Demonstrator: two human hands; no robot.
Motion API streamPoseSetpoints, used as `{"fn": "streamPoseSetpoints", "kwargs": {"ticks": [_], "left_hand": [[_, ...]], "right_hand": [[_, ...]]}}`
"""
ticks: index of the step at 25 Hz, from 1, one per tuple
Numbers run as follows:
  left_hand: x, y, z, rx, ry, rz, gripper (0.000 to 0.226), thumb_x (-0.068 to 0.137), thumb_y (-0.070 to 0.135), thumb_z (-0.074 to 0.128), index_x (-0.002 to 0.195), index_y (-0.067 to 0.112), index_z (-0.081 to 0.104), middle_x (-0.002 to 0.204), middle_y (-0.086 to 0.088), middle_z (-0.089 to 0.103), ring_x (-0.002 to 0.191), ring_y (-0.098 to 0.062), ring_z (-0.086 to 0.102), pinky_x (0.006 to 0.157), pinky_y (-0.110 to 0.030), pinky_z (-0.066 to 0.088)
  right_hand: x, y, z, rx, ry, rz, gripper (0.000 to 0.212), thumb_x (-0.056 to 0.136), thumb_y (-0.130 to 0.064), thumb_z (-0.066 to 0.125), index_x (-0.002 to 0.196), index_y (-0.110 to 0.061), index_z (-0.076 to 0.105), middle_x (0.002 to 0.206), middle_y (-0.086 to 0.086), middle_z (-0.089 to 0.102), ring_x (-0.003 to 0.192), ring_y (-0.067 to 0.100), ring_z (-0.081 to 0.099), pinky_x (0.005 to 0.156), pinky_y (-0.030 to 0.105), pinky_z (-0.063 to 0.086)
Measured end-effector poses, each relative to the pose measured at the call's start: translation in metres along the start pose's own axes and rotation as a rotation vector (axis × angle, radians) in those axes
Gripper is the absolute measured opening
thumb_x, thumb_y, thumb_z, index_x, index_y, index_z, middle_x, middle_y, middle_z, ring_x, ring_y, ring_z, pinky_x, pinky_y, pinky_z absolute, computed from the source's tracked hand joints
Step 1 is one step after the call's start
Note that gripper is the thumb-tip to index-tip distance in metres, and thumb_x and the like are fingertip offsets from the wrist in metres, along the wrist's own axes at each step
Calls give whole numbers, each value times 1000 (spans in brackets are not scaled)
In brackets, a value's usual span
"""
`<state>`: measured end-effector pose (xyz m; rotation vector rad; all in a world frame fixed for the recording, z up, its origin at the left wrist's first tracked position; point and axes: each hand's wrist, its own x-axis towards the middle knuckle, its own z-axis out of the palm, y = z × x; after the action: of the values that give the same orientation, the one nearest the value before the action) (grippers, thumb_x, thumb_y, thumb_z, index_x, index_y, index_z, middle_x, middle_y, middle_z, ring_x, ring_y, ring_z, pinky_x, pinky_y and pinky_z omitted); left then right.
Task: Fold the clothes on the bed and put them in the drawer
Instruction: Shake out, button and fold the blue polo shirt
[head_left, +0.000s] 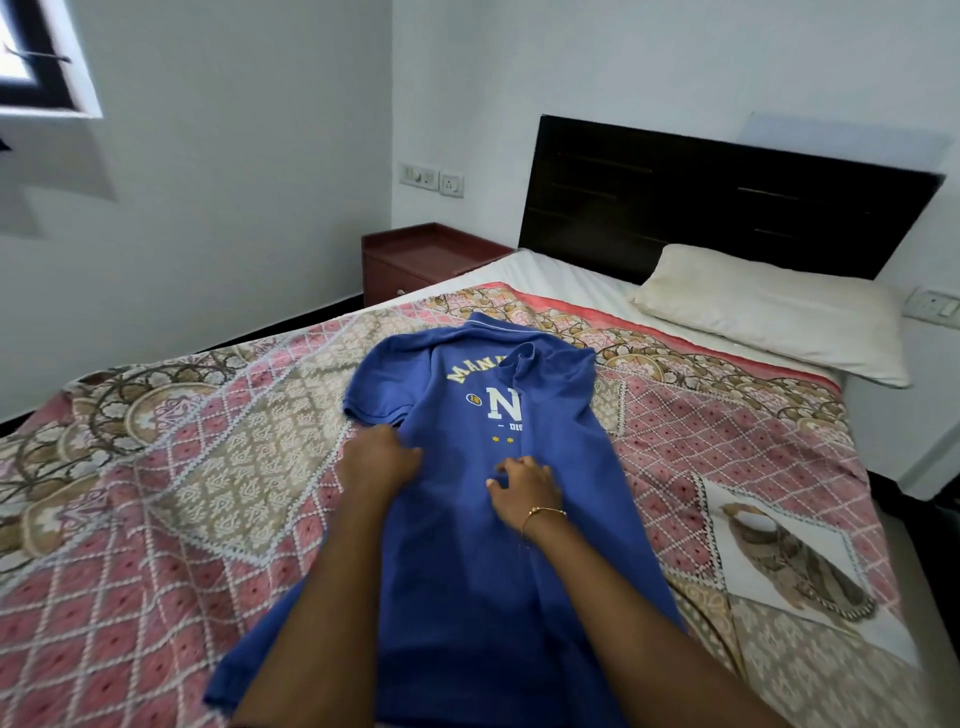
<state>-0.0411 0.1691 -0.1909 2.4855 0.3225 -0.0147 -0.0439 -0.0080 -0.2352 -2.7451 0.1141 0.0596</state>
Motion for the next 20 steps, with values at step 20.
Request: {"fn": "streamPoseSetpoints", "kwargs": {"ticks": [20], "left_hand": [[-58,33,22,207,-628,125,29,94,5,45,119,-4,55,121,-22,58,112,-32,58,86,-36,49]], "right_hand": [[-22,-20,1,620,-76,183,42,77,-3,67,110,-11,43,97,10,47,83,20,48,58,26,39]]}}
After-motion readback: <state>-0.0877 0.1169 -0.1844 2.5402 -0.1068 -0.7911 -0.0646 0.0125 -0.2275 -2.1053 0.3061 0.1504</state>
